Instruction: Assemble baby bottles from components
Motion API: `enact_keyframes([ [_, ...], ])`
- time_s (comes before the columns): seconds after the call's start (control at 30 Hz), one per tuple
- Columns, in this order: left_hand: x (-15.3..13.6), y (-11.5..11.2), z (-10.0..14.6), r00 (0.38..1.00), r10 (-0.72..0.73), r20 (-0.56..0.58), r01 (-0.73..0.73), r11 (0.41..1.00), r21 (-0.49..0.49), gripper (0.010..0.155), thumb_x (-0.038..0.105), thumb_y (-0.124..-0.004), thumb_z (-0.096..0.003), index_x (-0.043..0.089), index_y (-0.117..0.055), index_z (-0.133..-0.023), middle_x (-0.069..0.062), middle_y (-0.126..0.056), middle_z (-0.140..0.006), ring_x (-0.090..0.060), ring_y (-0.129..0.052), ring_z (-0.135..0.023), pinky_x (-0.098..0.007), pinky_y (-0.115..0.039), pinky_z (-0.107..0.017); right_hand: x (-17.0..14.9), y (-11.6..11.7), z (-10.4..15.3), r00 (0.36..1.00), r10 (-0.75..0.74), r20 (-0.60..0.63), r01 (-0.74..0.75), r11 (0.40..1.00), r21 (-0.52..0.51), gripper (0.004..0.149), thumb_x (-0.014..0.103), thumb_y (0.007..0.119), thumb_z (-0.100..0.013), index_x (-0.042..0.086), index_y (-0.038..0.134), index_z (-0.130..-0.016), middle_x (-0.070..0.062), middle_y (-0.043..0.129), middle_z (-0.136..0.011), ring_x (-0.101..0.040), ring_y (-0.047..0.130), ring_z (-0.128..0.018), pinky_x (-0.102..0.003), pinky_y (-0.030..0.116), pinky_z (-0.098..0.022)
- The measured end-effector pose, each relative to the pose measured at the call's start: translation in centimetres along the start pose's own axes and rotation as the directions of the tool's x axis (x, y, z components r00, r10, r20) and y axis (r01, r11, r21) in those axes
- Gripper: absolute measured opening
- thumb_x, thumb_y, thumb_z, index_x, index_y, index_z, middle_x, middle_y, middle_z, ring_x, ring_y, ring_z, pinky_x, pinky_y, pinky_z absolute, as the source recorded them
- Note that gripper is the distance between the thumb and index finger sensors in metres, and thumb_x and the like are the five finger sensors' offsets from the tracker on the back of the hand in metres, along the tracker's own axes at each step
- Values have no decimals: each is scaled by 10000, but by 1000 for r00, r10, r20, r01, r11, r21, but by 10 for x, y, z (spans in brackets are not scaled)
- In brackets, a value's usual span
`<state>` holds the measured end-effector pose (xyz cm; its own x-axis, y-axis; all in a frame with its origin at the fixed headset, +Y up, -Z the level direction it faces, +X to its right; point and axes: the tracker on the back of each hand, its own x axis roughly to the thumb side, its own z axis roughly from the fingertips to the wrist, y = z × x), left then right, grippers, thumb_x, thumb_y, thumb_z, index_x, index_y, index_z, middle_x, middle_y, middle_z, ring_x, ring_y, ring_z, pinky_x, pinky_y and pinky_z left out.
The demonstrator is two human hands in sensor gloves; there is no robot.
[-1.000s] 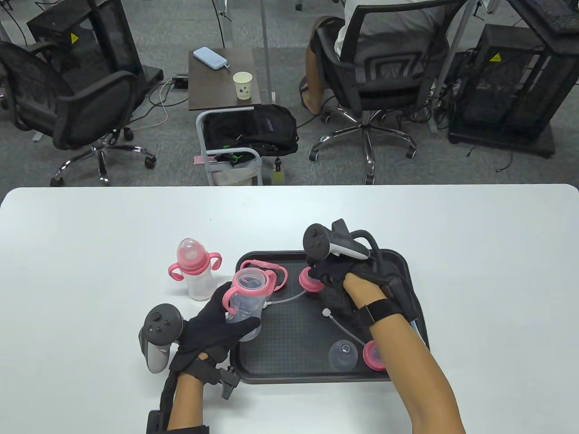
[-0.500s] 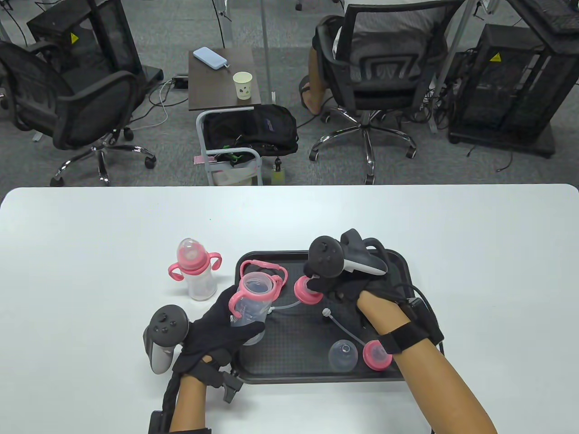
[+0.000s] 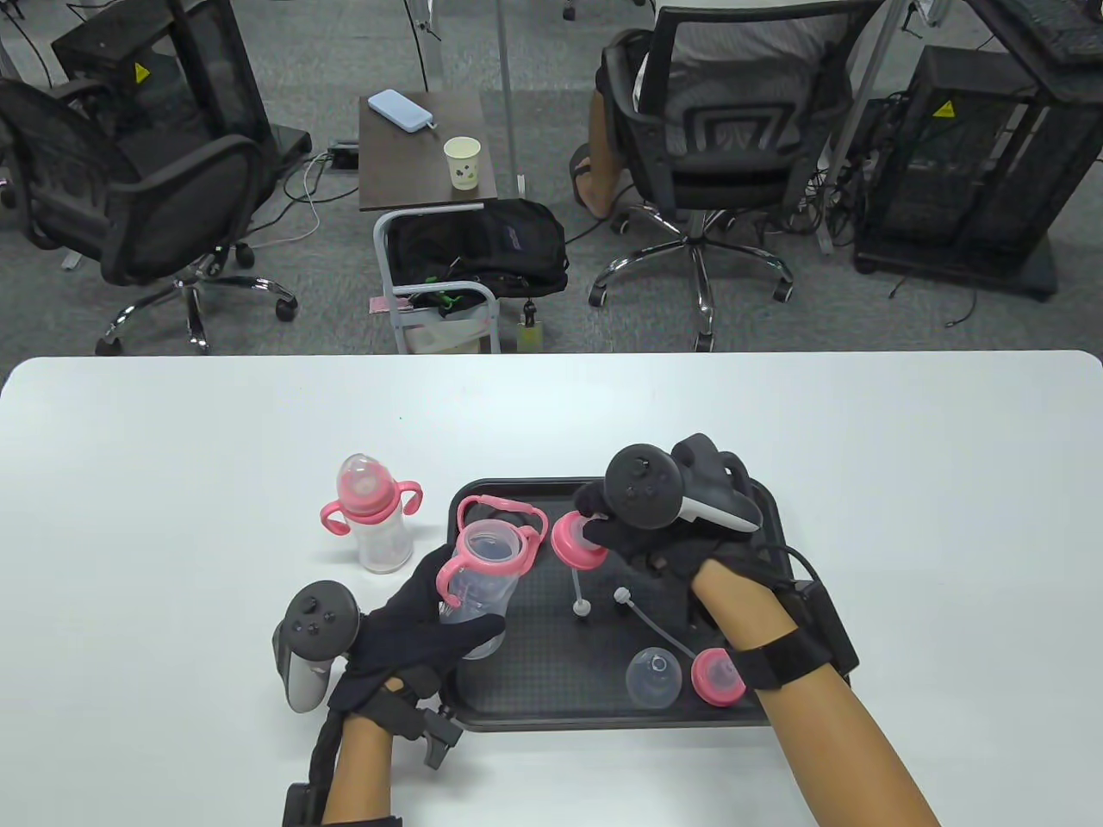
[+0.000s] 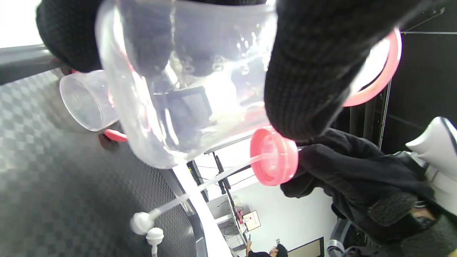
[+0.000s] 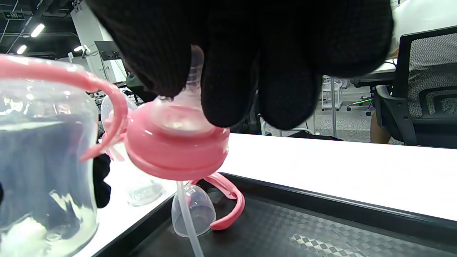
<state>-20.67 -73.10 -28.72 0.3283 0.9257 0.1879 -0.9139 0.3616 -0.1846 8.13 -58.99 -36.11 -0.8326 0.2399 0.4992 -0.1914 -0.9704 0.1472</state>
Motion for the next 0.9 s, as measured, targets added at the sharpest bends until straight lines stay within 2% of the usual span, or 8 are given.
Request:
enact_keyframes([
  [0.37,0,-7,-1,1000,-26,-6,25,998,-53,953,594,-997,-403,250,-515,-1149,-30,-705,-1119,-419,-805,-979,-575,-814,-597,-7,-50,27,991,-136,-13,131,974,-187,475,343,880,-523,126,812,-940,-138,979,-771,-388,988,-592,-561,796,-465],
  [0.63,0,-12,-3,999,-44,-4,43,995,-86,952,591,-998,-402,251,-515,-1149,-29,-704,-1122,-419,-803,-983,-577,-814,-600,4,-81,39,997,-75,2,72,954,-291,477,342,877,-525,132,805,-947,-138,969,-783,-392,977,-607,-562,789,-473],
  [0.9,1,-22,-6,997,-82,-5,80,987,-142,953,581,-1003,-401,258,-510,-1151,-22,-697,-1128,-420,-794,-995,-585,-806,-614,15,-108,65,999,-45,23,51,929,-366,473,340,877,-528,134,806,-948,-141,966,-785,-397,973,-613,-565,785,-477],
])
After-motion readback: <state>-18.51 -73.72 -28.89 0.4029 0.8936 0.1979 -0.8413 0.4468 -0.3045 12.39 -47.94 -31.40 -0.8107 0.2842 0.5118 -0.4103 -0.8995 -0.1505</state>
